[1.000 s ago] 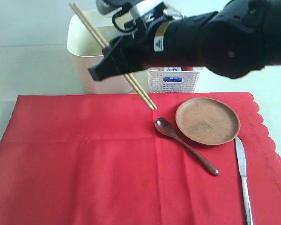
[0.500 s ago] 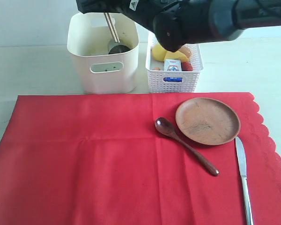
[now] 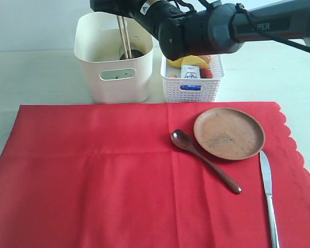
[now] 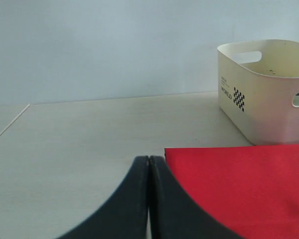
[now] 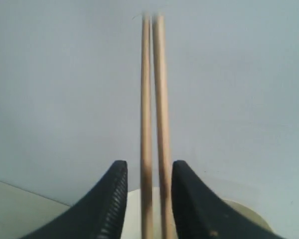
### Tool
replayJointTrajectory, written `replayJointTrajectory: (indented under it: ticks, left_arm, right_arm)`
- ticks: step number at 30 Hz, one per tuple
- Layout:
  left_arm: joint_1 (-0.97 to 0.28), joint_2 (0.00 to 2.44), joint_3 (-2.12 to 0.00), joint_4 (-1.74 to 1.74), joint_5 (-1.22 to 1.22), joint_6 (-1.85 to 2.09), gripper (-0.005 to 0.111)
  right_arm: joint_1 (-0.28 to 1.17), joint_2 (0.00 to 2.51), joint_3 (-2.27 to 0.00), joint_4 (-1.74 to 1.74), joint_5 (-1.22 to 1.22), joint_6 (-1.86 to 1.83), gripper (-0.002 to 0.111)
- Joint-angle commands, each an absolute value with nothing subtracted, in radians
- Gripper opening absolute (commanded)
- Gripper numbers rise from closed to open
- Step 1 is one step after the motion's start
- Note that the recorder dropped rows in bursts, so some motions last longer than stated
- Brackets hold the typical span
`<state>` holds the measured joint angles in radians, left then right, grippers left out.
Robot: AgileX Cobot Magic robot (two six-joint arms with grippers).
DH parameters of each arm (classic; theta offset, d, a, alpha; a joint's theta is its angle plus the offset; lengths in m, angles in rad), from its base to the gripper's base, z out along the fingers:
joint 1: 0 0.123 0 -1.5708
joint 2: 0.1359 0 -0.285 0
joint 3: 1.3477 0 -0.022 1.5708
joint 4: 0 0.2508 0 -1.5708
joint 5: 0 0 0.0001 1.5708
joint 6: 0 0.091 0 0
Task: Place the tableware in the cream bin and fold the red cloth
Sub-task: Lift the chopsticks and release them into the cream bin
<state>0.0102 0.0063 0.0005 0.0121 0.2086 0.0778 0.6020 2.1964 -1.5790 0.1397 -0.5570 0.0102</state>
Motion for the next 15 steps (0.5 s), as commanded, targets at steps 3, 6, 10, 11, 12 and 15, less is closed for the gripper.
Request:
replayJointTrajectory:
  ticks: [3, 6, 10, 11, 12, 15]
  left_arm:
    - [0.011, 0.0, 0.0, 0.016, 0.201, 0.073, 0.0]
    - [0.011, 0.0, 0.0, 0.016, 0.201, 0.073, 0.0]
    - [0.011, 0.0, 0.0, 0.016, 0.201, 0.073, 0.0]
    - [0.011, 0.0, 0.0, 0.016, 0.201, 0.073, 0.0]
    - [0.011, 0.0, 0.0, 0.016, 0.201, 0.073, 0.0]
    - [0.011, 0.0, 0.0, 0.016, 0.201, 0.073, 0.0]
  right_arm:
    - [0.596, 2.195, -1.585, 0.161, -0.564, -0.008, 0.051]
    - [0.596, 2.191, -1.585, 0.161, -0.524, -0.008, 0.056]
    - [0.596, 2.143, -1.585, 0.157, -0.262, -0.026, 0.057]
    - [0.593, 2.133, -1.585, 0.153, -0.236, -0.053, 0.057]
    - [0.593, 2.124, -1.585, 0.153, -0.211, -0.072, 0.056]
    - [0.593, 2.078, -1.585, 0.153, -0.097, -0.112, 0.048]
